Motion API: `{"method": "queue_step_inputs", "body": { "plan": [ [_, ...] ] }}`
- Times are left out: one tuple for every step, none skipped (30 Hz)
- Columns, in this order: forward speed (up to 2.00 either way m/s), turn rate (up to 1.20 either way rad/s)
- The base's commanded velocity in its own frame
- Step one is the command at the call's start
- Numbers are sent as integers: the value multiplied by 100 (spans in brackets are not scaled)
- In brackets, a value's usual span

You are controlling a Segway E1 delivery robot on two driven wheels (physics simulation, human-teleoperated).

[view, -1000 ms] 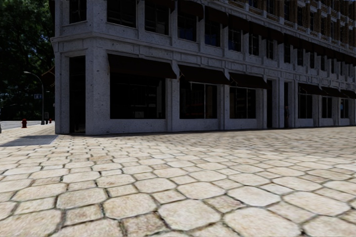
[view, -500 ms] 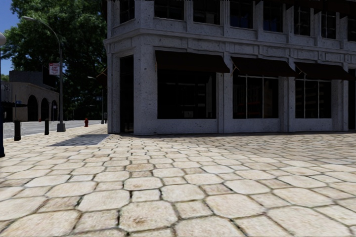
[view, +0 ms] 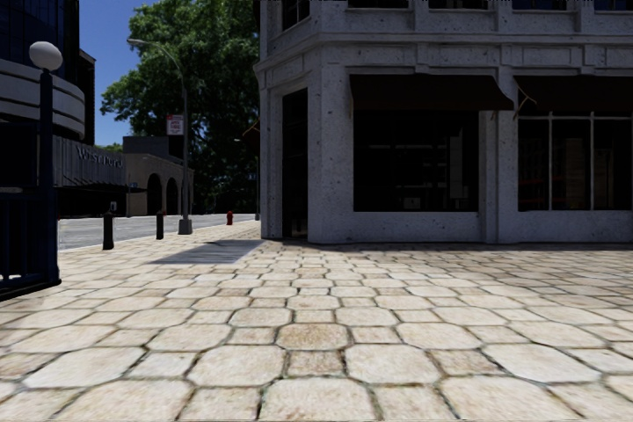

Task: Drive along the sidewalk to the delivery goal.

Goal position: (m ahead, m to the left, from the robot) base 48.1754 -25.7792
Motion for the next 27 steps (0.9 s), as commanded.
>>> {"method": "queue_step_inputs", "body": {
  "plan": [
    [200, 51],
    [200, 51],
    [200, 51],
    [200, 51],
    [200, 51],
    [200, 51],
    [200, 51],
    [200, 51],
    [200, 51],
    [200, 51],
    [200, 51],
    [200, 51],
    [200, 51],
    [200, 51],
    [200, 51],
    [200, 51],
    [200, 51],
    [200, 51],
    [200, 51],
    [200, 51],
    [200, 51],
    [200, 51],
    [200, 51],
    [200, 51],
    [200, 41],
    [200, 27],
    [200, 0]
  ]
}}
